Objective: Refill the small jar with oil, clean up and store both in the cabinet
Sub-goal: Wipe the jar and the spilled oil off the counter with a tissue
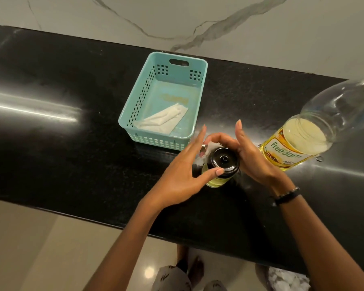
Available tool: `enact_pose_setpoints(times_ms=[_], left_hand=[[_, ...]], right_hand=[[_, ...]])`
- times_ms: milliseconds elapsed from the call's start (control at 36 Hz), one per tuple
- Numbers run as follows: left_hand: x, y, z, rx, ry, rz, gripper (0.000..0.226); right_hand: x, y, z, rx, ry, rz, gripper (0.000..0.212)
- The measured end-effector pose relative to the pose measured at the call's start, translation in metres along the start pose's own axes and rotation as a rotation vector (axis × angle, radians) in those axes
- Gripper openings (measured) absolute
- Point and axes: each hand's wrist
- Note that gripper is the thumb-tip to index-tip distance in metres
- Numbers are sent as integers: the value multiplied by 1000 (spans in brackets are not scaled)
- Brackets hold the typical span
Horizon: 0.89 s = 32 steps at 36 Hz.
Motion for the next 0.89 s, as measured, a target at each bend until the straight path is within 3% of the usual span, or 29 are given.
enact_pose_setpoints(times_ms=[83,194,278,583,694,778,889], left_hand=[[-7,4,1,-63,-28,-150,82],[-17,10,-1,-40,-55,-374,56],[-22,17,-6,76,-29,-443,40],[-23,76,-29,647,30,-196,44],[-16,92,-37,699,93,-56,55],[-29,102,-40,643,8,22,60],[-33,102,-37,669,-8,20,48]], right_hand=[[10,3,-14,70,-51,25,63],[22,12,-38,185,-108,-221,61],[24,20,-48,215,-200,-430,57],[27,22,-45,250,-221,-518,53],[28,22,-44,234,-209,-495,53],[27,22,-46,227,-212,-485,52],[27,21,-45,219,-212,-500,51]])
Point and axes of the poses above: each hand's wrist, its own z-axis towards the middle knuckle, its own y-axis out of the palm, x = y × z, and after that the axes turned 8 degrees about -z, right-handed
